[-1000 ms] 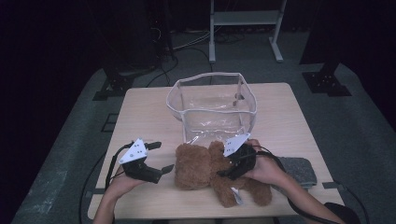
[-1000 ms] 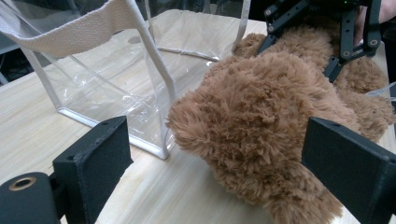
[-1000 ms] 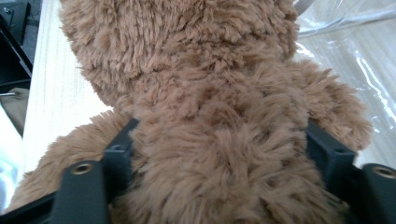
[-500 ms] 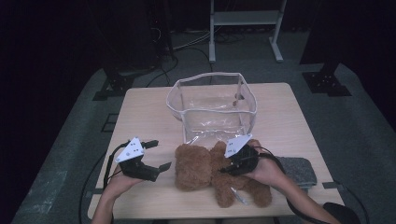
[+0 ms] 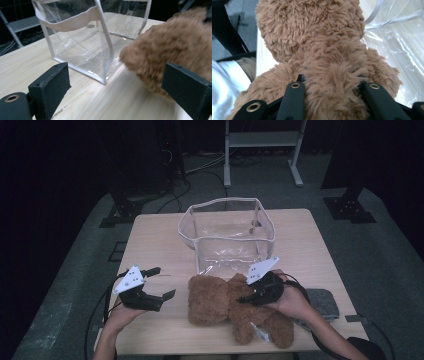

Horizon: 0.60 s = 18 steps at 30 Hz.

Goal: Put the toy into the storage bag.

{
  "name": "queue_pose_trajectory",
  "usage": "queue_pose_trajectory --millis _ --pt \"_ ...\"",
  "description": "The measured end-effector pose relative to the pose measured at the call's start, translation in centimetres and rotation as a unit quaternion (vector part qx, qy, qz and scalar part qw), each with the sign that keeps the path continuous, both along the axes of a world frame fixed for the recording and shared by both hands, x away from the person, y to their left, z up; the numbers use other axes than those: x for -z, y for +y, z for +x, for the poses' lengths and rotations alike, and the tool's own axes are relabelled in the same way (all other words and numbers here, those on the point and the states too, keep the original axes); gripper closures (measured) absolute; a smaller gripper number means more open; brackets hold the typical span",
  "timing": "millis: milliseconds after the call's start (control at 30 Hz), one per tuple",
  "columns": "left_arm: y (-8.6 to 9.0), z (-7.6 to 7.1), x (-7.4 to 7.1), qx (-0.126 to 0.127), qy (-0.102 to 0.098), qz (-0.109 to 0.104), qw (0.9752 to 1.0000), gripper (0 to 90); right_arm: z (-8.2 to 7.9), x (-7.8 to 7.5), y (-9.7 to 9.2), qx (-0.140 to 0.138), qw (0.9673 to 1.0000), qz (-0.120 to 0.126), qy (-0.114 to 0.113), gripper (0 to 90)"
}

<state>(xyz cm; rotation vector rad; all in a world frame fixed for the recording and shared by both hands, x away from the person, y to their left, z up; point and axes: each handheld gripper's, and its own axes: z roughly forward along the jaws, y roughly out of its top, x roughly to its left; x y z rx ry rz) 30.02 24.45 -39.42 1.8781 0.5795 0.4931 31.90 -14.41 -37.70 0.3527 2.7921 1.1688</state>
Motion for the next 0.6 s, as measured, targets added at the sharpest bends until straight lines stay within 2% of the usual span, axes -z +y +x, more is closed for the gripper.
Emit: queue_pose_trajectory --millis 200,500,600 --pt "0.5 0.2 0.4 -0.011 0.001 0.002 0.9999 7.0 -0.2 -2.0 -0.7 0.001 0.9997 0.023 -0.002 65.8" --pt "0.4 0.2 0.6 -0.010 0.003 0.005 0.9999 7.0 -0.8 -4.5 -0.7 -0.006 0.9989 0.046 -0.009 66.5" --pt "0.4 0.2 0.7 -0.010 0.004 0.005 0.9999 7.0 -0.8 -5.3 -0.6 -0.008 0.9981 0.061 -0.003 66.7"
